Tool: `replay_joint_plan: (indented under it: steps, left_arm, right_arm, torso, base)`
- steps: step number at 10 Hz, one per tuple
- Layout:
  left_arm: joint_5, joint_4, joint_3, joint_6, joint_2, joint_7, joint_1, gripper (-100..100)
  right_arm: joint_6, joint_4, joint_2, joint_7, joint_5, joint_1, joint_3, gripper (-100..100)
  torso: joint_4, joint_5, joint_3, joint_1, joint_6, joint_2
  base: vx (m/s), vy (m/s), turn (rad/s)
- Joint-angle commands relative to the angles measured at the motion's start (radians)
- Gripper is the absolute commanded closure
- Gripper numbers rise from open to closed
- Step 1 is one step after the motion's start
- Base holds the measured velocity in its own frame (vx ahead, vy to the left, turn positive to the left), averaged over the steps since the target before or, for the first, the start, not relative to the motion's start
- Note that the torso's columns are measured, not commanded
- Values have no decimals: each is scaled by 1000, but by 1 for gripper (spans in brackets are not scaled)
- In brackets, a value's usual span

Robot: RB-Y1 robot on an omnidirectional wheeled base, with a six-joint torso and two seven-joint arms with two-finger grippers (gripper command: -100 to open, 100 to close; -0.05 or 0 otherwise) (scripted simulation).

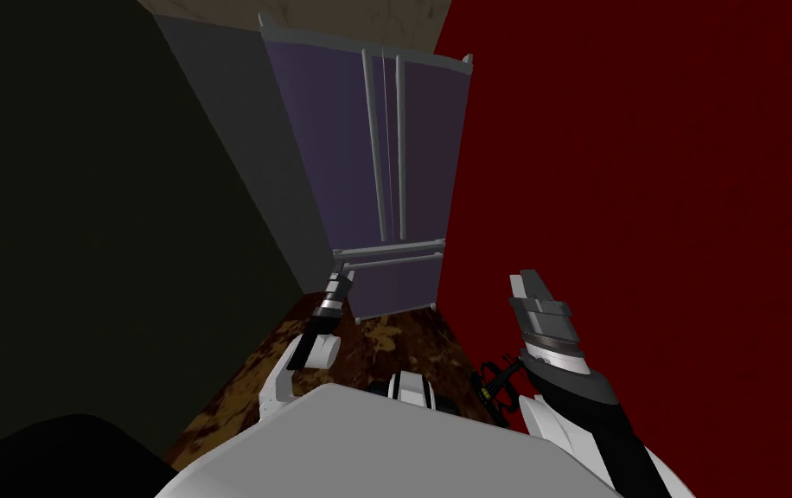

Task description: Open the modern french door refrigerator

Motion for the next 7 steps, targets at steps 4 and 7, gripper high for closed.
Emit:
replay_joint_plan:
  steps: [4,7]
  left_arm:
    - [-27,31,86,145,10,128,-115,-100]
    - [-47,61,148,245,9,216,-202,-100]
  right_arm:
    - [0,0,0,0,0,0,0,0]
    - [0,0,0,0,0,0,0,0]
  torso:
    - [0,0,0,0,0,0]
    - [0,0,0,0,0,0]
  base:
    - [51,-19,-103]
    - [45,-16,-119]
